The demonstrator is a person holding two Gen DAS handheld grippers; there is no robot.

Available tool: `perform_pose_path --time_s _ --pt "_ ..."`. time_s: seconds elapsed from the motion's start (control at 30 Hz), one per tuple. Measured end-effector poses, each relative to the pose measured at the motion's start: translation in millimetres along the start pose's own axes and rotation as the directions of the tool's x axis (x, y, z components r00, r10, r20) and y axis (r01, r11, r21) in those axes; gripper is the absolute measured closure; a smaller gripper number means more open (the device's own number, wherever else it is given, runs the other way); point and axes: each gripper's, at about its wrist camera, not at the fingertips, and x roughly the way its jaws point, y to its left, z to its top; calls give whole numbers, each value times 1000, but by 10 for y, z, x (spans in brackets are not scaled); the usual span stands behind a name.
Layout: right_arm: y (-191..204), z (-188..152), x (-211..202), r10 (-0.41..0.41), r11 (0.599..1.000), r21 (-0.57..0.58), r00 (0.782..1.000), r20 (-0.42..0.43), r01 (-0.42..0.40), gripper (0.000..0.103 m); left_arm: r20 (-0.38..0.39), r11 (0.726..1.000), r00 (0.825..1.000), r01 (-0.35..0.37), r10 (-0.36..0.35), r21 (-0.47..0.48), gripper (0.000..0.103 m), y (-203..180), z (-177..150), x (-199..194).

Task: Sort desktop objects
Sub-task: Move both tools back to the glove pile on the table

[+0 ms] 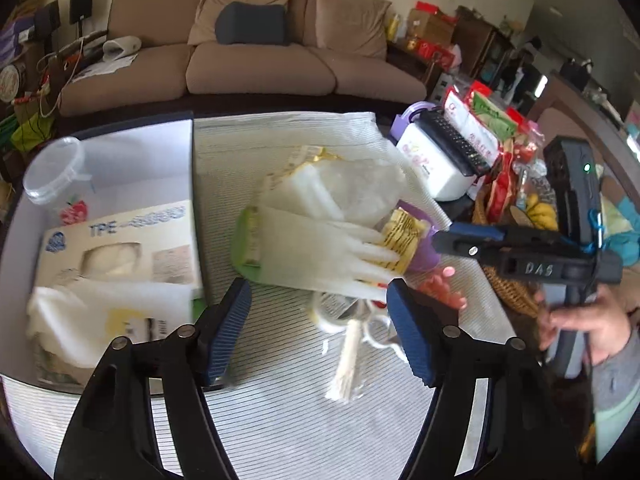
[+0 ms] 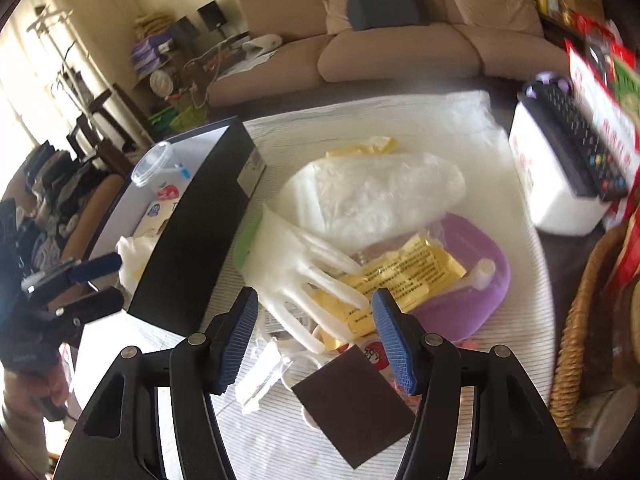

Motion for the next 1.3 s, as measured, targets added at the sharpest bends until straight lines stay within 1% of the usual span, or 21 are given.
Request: perform_pose_path --time_s 0.1,0.2,0.3,0.37,0.4,0.43,0.47,0.5,0.57,0.7,0.83,0.9,0.97,1.0,1.03,1.07,1.13,1.17,1.2,1.23,1.3 --pt "-141 -20 156 27 999 29 1000 12 -28 41 5 999 1000 1 -1 -52 35 -54 -81 303" --pt "-233 19 342 45 998 43 999 21 -46 41 -22 992 1000 -4 1 -129 35 -41 -166 656" --pt "-310 90 503 70 995 64 997 28 -72 41 -54 969 998 24 -38 -246 35 75 -246 994" --pt "-338 150 604 83 994 62 996 27 -84 41 -54 949 996 53 -73 -312 35 148 -291 1153" --pt "-343 177 646 86 995 54 996 25 -87 41 -47 939 995 70 -91 -338 33 179 -310 1204" --pt "-344 204 687 84 996 42 996 19 -85 41 -37 931 993 90 -110 -355 20 204 -329 1247" --pt "-340 224 726 79 996 28 997 13 -79 41 -31 924 992 105 -125 -366 12 221 -343 1287" --pt "-333 237 763 76 997 14 997 5 -76 40 -28 922 991 112 -131 -371 1 229 -356 1324" --pt "-314 240 851 76 997 -14 997 -19 -76 30 -42 920 990 106 -131 -376 0 248 -361 1398" --pt "-226 226 957 39 994 -98 998 -45 -43 28 -64 919 992 80 -113 -386 0 284 -380 1523" --pt "-193 239 1017 -8 989 -147 998 -64 -2 29 -57 907 993 70 -103 -415 0 319 -442 1588" --pt "-164 249 1035 -33 984 -177 996 -77 19 35 -61 906 995 49 -82 -420 0 322 -470 1597" --pt "-131 261 1023 -31 980 -199 996 -85 14 63 -59 909 995 54 -86 -414 4 310 -477 1609" --pt "-120 260 1012 -24 980 -201 996 -87 6 68 -56 909 994 67 -98 -412 14 302 -468 1626" --pt "-111 258 999 -7 980 -198 996 -91 -11 80 -59 908 992 78 -112 -412 31 300 -468 1639" --pt "-107 257 985 22 981 -187 995 -98 -40 93 -67 909 991 80 -118 -408 37 292 -467 1648" --pt "-99 246 947 80 982 -159 991 -109 -97 95 -70 912 990 83 -121 -401 52 294 -441 1609" --pt "-90 237 915 101 982 -151 989 -108 -117 95 -64 911 990 92 -129 -402 56 300 -439 1582" --pt "-80 229 877 124 980 -142 986 -109 -139 95 -63 911 989 98 -134 -401 63 306 -428 1550" --pt "-73 228 841 144 979 -131 984 -109 -157 96 -58 910 989 103 -138 -401 69 309 -418 1507" --pt "-50 218 747 190 975 -98 976 -108 -200 96 -39 912 989 116 -143 -394 77 290 -381 1397"
